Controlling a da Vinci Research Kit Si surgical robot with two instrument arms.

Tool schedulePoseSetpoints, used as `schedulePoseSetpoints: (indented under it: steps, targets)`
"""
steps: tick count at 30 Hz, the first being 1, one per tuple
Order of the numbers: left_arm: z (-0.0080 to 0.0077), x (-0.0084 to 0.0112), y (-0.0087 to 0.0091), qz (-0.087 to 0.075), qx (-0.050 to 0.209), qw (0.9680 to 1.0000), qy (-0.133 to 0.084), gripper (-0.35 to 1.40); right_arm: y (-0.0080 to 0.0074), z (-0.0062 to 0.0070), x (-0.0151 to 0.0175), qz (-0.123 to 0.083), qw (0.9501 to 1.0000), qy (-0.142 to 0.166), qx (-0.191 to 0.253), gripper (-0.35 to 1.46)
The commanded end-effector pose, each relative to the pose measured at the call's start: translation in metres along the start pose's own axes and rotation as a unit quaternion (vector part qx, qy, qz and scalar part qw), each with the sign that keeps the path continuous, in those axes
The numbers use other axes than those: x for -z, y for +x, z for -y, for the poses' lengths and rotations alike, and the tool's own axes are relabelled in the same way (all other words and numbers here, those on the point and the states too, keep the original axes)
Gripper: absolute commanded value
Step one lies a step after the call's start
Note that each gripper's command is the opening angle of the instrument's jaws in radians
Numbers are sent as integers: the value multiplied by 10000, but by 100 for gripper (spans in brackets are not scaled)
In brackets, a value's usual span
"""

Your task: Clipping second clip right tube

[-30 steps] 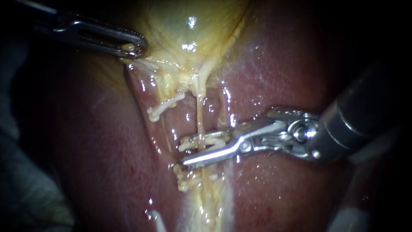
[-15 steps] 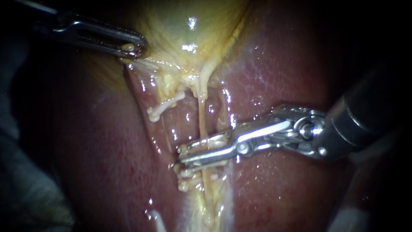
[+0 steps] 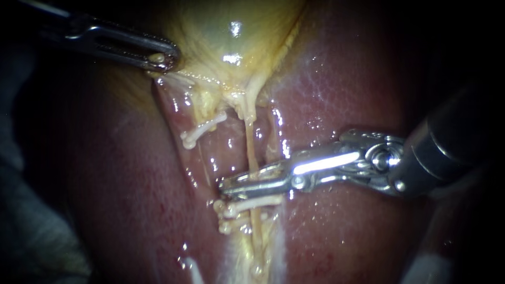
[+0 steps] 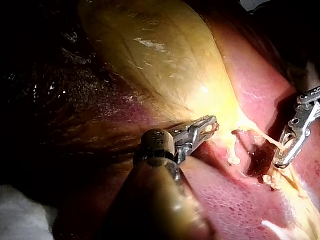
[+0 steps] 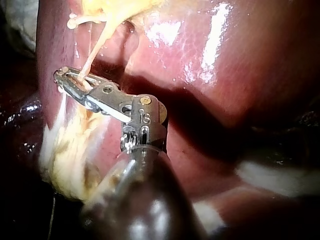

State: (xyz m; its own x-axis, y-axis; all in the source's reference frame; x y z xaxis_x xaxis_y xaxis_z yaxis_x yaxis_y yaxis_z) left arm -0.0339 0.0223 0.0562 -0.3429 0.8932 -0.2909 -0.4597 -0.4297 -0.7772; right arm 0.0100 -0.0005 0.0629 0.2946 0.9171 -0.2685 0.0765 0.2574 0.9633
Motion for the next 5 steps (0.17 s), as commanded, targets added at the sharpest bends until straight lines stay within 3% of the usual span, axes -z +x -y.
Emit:
schedulePoseSetpoints:
  steps: [1, 5]
  targets:
    - [0, 0, 0, 1, 0, 10000, 0, -35, 0, 0, 0, 0, 10000, 1, 3, -35]
    - [0, 0, 1, 1, 2, 10000, -1, -35, 0, -1, 0, -1, 10000, 1, 3, -35]
